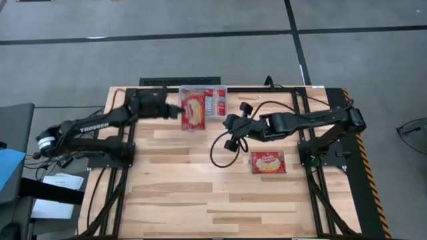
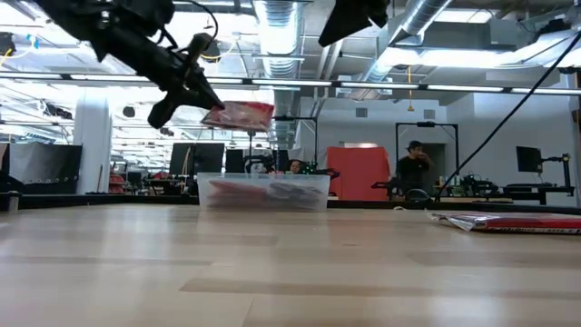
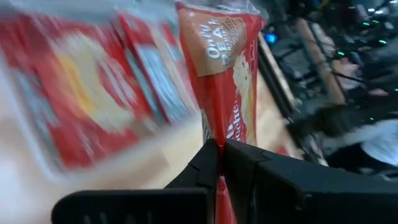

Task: Sort popcorn bags into baskets
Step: Put the red popcorn bag into the transparent bin

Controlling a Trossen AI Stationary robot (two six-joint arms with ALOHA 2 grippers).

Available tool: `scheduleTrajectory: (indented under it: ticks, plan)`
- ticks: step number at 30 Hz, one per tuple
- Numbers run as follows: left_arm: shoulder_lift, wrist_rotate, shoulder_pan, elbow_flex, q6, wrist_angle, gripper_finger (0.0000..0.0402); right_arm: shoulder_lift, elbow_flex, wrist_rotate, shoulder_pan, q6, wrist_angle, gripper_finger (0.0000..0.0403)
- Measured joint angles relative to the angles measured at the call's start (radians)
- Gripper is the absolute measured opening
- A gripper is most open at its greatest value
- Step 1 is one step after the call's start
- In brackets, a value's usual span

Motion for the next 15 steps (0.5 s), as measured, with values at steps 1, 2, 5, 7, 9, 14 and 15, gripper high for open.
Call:
scheduleTrajectory:
  ticks: [1,2,5,7,9,14,15]
  plan:
    - [0.022,0.026,0.042,0.026,0.028,-0.015,0.0,0.0,0.0,0.001,0.002,0.003,-0.002,0.0025]
    - [0.046,0.054,0.081,0.051,0.054,-0.029,0.0,0.002,0.0,0.0,0.004,0.004,-0.009,0.0028]
    - [0.132,0.144,0.18,0.114,0.125,-0.056,0.0,0.002,0.0,-0.002,0.013,0.005,-0.019,0.0031]
    - [0.196,0.185,0.227,0.145,0.155,-0.067,0.0,0.008,0.0,-0.002,0.021,0.005,-0.032,0.0027]
    - [0.264,0.215,0.262,0.163,0.158,-0.062,0.0,0.013,-0.001,-0.003,0.03,0.006,-0.056,0.002]
    - [0.413,0.272,0.32,0.213,0.185,-0.043,0.0,0.015,0.0,-0.002,0.053,0.026,-0.107,0.0013]
    - [0.44,0.284,0.329,0.226,0.185,-0.042,0.0,0.016,0.0,-0.002,0.058,0.035,-0.111,0.0014]
